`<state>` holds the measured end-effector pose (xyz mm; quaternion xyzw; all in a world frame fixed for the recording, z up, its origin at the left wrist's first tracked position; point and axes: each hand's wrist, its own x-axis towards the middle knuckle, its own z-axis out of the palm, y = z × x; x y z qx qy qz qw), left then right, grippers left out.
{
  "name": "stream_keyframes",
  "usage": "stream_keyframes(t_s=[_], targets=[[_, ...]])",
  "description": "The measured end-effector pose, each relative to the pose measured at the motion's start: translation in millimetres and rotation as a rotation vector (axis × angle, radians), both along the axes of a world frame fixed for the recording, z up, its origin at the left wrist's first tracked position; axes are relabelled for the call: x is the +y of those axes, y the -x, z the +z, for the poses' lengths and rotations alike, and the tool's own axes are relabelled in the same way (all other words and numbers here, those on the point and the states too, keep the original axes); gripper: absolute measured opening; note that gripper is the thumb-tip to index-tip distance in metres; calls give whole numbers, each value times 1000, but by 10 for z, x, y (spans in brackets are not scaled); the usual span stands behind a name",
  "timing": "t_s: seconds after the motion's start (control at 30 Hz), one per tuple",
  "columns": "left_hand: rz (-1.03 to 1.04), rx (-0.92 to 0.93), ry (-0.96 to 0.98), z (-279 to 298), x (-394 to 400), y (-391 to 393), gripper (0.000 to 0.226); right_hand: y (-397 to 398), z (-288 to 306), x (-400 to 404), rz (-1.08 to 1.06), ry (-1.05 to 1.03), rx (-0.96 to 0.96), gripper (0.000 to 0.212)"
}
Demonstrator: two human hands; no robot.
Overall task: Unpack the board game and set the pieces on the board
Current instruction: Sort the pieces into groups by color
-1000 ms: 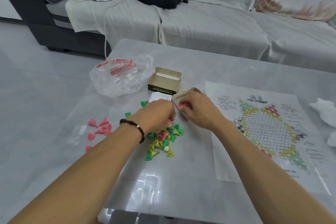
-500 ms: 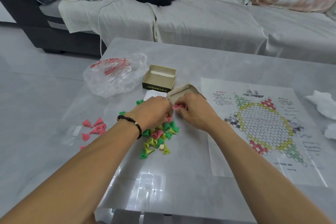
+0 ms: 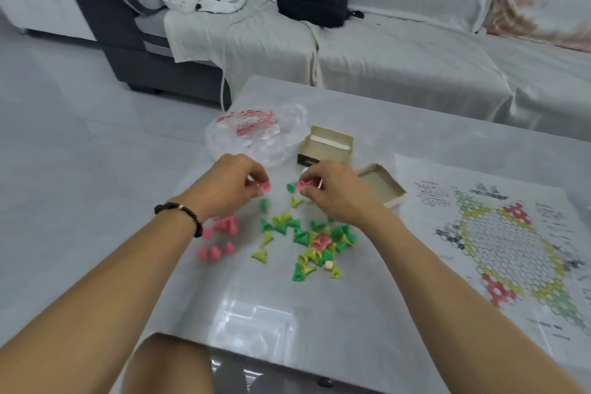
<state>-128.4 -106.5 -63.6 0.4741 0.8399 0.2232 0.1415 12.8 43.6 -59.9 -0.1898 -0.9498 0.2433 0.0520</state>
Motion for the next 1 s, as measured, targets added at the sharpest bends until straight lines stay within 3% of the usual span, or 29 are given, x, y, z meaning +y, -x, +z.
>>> stream_keyframes(t_s=[0.23,0.5,0.67,0.77,1.0], targets=[[95,68,102,-143,-429,505,13,752,-143,-442,180,43,-59,16],[45,58,116,-370,-567,593,18,1062,-373,-645,310,-52,-230,23],[22,-15,78,-383,-696,565,28,1022,-363,-628,300,-71,-268,35],[12,16,73,-410,-738,506,28,996,-354,-657,305,-66,-277,31],[32,21,94,-360,-771,431,43,860,-278,-585,196,9,-205,48]])
